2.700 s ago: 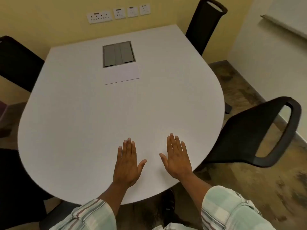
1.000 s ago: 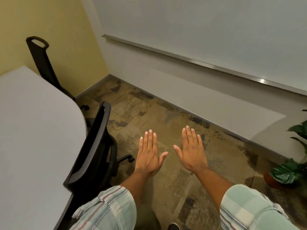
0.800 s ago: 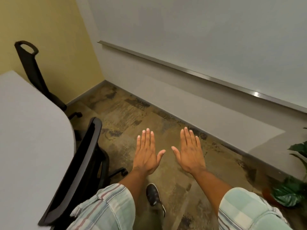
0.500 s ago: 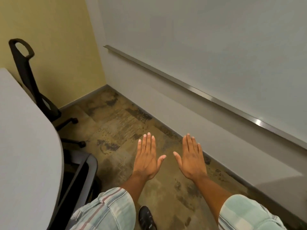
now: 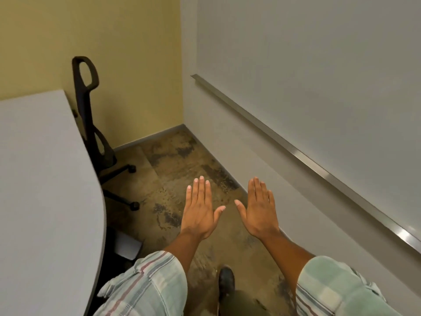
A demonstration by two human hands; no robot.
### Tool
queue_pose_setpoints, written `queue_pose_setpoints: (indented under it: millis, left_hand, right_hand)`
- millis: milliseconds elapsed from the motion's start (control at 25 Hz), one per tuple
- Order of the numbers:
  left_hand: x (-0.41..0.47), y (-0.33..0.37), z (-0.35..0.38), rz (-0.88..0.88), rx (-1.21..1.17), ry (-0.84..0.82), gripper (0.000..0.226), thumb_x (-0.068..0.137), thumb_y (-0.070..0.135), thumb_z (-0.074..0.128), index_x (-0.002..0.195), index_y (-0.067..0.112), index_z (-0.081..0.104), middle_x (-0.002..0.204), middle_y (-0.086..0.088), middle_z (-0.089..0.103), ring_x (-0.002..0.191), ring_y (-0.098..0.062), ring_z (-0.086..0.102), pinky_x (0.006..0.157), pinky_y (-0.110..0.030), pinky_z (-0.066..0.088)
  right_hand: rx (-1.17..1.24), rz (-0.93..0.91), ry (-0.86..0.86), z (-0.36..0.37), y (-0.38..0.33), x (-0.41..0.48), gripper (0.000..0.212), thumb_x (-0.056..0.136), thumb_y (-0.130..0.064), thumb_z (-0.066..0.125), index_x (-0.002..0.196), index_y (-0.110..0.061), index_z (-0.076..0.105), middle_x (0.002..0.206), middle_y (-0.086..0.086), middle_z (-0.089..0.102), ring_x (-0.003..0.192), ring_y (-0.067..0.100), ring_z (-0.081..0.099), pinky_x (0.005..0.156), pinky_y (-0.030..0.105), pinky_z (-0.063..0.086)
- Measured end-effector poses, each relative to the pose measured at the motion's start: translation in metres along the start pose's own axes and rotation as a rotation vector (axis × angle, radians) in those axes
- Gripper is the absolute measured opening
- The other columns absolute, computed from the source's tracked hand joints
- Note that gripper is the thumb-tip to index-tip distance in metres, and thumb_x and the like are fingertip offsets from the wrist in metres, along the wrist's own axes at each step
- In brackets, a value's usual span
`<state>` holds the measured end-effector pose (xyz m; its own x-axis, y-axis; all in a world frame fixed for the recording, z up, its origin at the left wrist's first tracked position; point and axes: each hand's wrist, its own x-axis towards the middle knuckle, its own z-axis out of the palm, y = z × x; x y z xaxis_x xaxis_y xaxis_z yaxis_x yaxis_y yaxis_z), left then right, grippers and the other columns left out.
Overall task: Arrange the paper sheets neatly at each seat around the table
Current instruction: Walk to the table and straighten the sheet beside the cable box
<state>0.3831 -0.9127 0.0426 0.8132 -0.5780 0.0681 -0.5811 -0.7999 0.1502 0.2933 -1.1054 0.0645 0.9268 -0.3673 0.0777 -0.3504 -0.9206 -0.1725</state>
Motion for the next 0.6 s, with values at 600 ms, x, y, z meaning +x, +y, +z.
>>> queue_pose_setpoints:
  millis: [600]
  left_hand:
    - [0.182, -0.194, 0.003, -0.585, 0.006, -0.008, 0.094, 0.103, 0.073, 0.006, 0.165, 0.004, -0.007, 0.174, -0.019, -0.016, 0.161, -0.035, -0.017, 0.132, -0.055, 0.004]
  right_hand:
    - [-0.056, -0.603, -0.175, 0.068, -0.152, 0.349, 0.086, 0.102, -0.072, 0.013, 0.166, -0.013, 0.005, 0.174, 0.011, 0.005, 0.161, 0.031, 0.006, 0.127, 0.055, 0.020]
